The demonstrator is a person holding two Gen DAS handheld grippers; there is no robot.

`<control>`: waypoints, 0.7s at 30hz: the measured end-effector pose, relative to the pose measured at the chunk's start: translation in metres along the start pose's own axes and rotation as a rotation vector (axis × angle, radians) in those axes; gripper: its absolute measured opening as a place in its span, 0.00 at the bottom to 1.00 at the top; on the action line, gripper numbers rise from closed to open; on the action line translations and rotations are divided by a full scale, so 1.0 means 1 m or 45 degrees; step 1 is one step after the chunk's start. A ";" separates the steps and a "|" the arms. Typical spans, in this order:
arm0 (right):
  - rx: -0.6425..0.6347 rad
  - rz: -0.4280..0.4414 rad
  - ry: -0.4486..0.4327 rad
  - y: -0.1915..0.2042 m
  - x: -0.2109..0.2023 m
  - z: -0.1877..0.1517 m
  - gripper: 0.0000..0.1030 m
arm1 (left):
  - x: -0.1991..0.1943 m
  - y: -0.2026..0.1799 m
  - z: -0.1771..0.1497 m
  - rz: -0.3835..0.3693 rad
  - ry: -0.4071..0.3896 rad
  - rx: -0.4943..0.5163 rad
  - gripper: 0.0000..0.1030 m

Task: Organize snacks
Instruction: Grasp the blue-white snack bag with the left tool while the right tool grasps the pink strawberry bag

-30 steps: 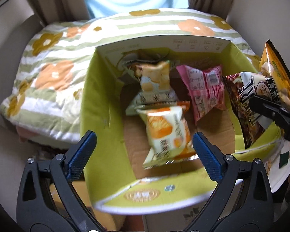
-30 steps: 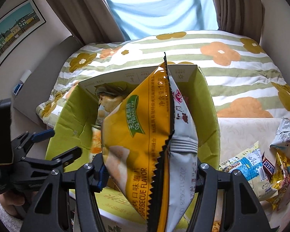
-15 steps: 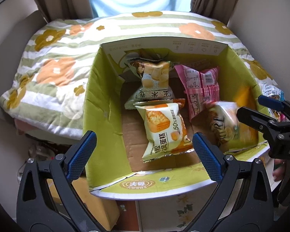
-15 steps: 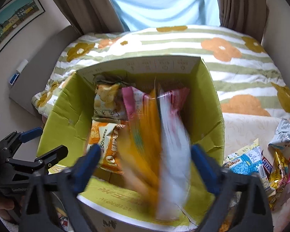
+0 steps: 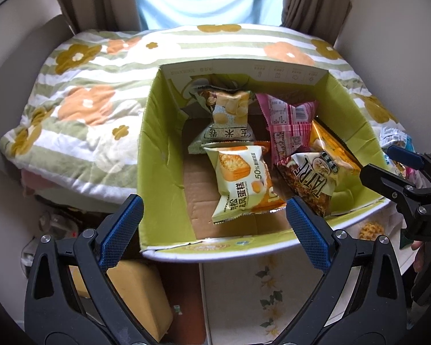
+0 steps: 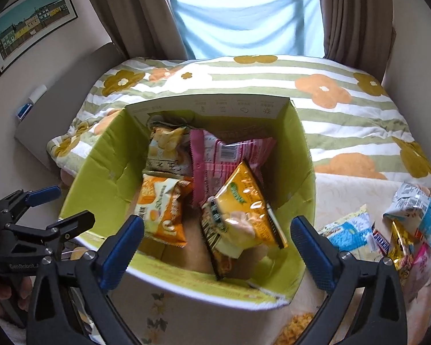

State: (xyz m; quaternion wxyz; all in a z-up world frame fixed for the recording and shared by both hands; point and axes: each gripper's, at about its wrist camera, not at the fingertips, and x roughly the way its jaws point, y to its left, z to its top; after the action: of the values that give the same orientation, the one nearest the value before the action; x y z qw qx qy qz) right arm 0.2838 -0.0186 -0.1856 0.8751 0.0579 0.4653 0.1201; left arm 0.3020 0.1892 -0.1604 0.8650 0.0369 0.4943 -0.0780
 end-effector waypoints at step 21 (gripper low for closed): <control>0.064 -0.117 -0.124 -0.034 -0.080 -0.046 0.99 | -0.035 -0.074 -0.011 -0.182 -0.088 0.117 0.96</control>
State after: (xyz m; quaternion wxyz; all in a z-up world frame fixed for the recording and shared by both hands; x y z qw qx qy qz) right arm 0.2083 -0.0730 -0.1550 0.8995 0.0641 0.4272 0.0652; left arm 0.2630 0.1215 -0.1351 0.8712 0.0386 0.4614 -0.1633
